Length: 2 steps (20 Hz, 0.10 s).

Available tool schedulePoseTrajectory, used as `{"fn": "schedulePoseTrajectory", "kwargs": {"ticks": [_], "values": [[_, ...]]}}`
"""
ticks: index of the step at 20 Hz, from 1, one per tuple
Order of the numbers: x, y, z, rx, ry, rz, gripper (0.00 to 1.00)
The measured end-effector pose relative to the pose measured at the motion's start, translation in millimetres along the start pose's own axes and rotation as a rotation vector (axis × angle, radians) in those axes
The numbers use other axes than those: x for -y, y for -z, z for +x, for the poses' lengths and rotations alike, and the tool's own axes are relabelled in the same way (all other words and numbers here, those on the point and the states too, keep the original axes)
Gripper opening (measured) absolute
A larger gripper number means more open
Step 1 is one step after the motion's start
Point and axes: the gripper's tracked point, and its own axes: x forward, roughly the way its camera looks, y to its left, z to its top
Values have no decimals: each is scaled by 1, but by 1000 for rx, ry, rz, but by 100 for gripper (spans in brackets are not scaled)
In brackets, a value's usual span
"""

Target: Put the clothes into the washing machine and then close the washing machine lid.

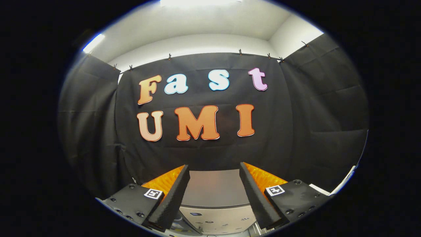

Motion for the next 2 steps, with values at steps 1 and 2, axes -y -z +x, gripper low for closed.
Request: {"fn": "schedulePoseTrajectory", "kwargs": {"ticks": [1,2], "values": [[1,-1,-1,2,3,0,98],[-1,-1,-1,5,1,3,98]]}}
